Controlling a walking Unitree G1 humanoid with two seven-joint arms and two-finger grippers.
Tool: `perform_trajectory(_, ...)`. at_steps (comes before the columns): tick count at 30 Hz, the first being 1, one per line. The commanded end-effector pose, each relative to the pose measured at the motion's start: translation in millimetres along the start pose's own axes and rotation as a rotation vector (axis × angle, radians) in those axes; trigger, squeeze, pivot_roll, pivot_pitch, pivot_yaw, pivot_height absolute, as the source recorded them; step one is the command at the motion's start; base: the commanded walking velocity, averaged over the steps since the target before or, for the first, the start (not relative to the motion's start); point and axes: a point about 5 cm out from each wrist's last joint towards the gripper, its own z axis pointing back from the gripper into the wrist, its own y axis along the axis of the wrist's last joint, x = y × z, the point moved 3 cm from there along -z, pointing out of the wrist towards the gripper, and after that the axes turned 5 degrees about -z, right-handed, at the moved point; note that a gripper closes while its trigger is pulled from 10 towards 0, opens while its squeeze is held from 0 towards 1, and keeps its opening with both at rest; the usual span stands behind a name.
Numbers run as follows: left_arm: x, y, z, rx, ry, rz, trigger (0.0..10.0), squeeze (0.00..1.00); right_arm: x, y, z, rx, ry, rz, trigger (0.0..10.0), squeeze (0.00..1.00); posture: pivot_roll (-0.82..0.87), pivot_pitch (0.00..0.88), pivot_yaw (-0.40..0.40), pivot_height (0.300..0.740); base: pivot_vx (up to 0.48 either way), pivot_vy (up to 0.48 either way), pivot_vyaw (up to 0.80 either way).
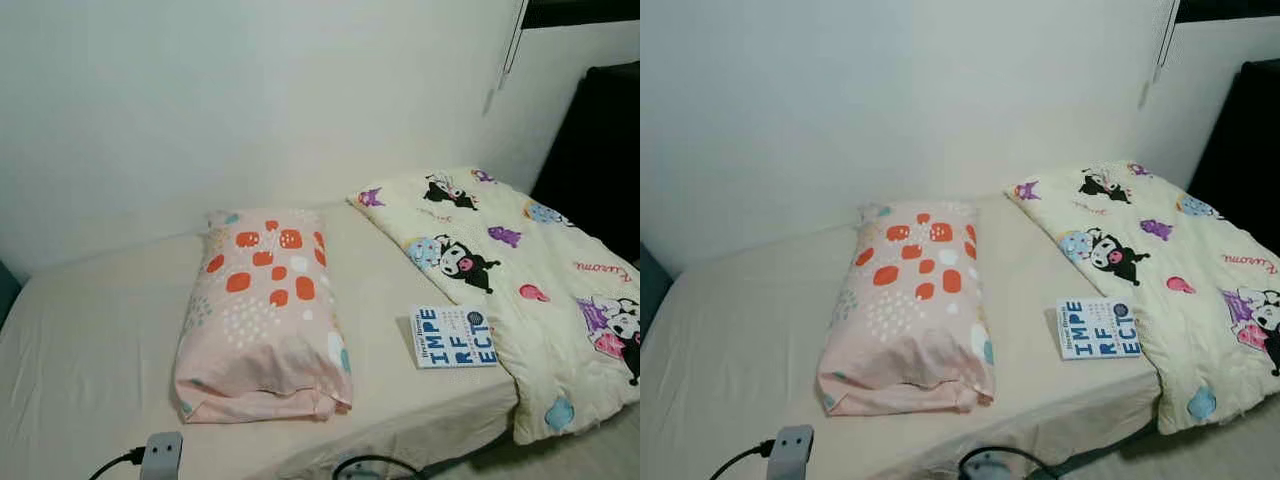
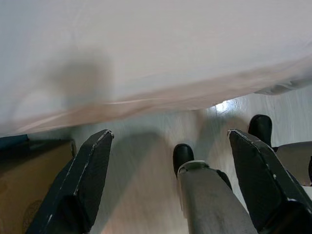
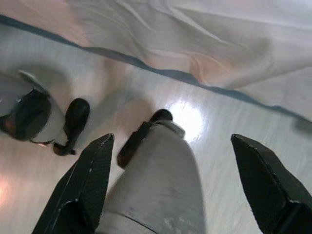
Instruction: Clean up the room
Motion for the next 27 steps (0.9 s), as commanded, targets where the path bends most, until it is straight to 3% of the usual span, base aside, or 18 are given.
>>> perform_trajectory(1,-2.3,-7,1.1,-0.014,0.005,-0.012,10.0,0.0,-4.1,-17,1.8,-0.048,0.025,0.039,10.0,0.0,-0.08,0.0,0.013,0.71,0.0,0.0,0.64)
perform_trajectory(12,-3.4,-6,1.0,-0.013,0.008,-0.007,10.0,0.0,-6.4,0,0.1,-0.01,0.077,0.169,10.0,0.0,-0.08,0.0,0.013,0.71,0.0,0.0,0.64)
perform_trajectory(17,-2.6,-4,0.7,-0.009,0.006,-0.007,10.0,0.0,-8.9,11,-0.2,0.029,0.102,0.291,10.0,0.0,-0.09,0.0,0.014,0.71,0.0,0.0,0.77)
perform_trajectory(18,-2.7,-4,0.7,-0.009,0.006,-0.008,10.0,0.0,-8.6,11,-0.7,0.017,0.09,0.368,10.0,0.0,-0.09,0.0,0.016,0.71,0.0,0.0,0.0)
perform_trajectory(19,-2.7,-4,0.7,-0.009,0.006,-0.008,10.0,0.0,-8.6,11,-0.7,0.017,0.09,0.368,10.0,0.0,-0.09,0.0,0.016,0.71,0.0,0.0,0.0)
perform_trajectory(21,-3.4,-4,0.7,-0.011,0.005,-0.013,10.0,0.0,-8.5,19,-2.3,0.029,0.037,0.549,10.0,0.0,-0.1,0.0,0.026,0.71,0.0,0.0,0.0)
perform_trajectory(23,-3.6,-5,0.8,-0.012,0.005,-0.017,10.0,0.0,-9.5,23,-2.8,0.041,0.024,0.603,10.0,0.0,-0.1,0.0,0.026,0.71,0.0,0.0,0.0)
perform_trajectory(24,-4.0,-5,0.9,-0.014,0.005,-0.02,10.0,0.0,-16.0,31,-3.5,0.078,0.041,0.568,10.0,0.0,-0.11,0.0,0.023,0.71,0.0,0.0,0.0)
perform_trajectory(27,-5.6,-6,1.0,-0.017,0.007,-0.025,10.0,0.0,-30.2,53,-4.8,0.148,0.056,0.629,10.0,0.0,-0.12,0.0,0.035,0.71,0.0,0.0,0.0)
